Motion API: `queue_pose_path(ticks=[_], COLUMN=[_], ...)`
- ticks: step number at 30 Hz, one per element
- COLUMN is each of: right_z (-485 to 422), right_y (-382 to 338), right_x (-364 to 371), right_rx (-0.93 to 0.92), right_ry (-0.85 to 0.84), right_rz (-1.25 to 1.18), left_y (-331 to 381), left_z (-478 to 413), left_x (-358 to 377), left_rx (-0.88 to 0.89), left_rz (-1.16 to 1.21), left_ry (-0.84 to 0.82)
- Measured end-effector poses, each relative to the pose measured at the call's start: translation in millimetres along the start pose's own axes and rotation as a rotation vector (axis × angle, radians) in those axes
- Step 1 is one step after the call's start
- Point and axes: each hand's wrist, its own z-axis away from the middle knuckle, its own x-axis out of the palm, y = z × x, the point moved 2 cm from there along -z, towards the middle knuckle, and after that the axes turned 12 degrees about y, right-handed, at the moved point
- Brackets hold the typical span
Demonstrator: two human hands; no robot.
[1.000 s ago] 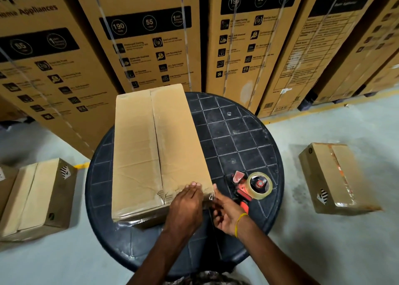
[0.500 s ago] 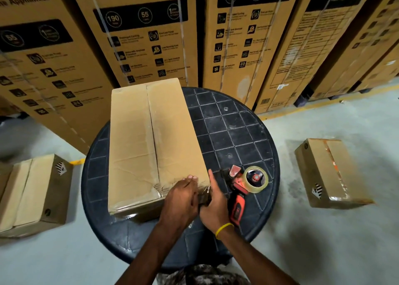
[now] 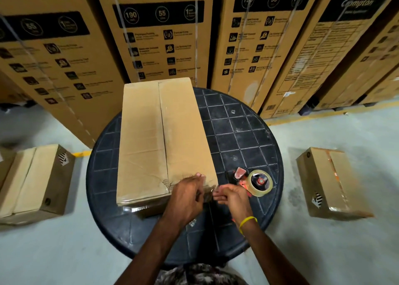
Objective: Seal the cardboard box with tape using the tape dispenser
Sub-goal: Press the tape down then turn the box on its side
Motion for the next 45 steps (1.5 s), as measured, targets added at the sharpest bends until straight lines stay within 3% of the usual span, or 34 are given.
queue_pose_path(ticks=[7,14,17,21,25,35,37,42,45], right_z=[13,13,12,-4,-19,-34,-33,-41,-49], right_y=[-21,-20,-13,-4,-1,2,2,-9,-14], right_x=[18,21,17,11,4,-5,-5,-5,-12], right_rx=[0.147,0.077,0.026,-0.264,-0.572,-0.782,-0.794,-1.117,-1.125], right_ry=[-0.125,-0.190,-0.257,-0.347,-0.258,-0.003,-0.026,-0.148,-0.254], right_rz=[0.022,-0.029,-0.045,0.117,0.415,0.319,0.269,0.412,0.490], left_y=[0,2,-3,-9,-15,-21,-26,-24,-26], left_z=[-1,1,4,7,8,-8,-9,-7,-7], left_x=[3,6,12,19,18,10,12,17,10], left_rx=[-0.059,-0.029,-0.015,0.066,0.108,0.149,0.167,0.217,0.153], left_rz=[0.005,-0.038,-0.095,-0.090,-0.087,-0.055,-0.076,-0.090,-0.066], left_ry=[-0.035,0.063,0.022,0.038,-0.020,0.095,0.134,0.193,0.197])
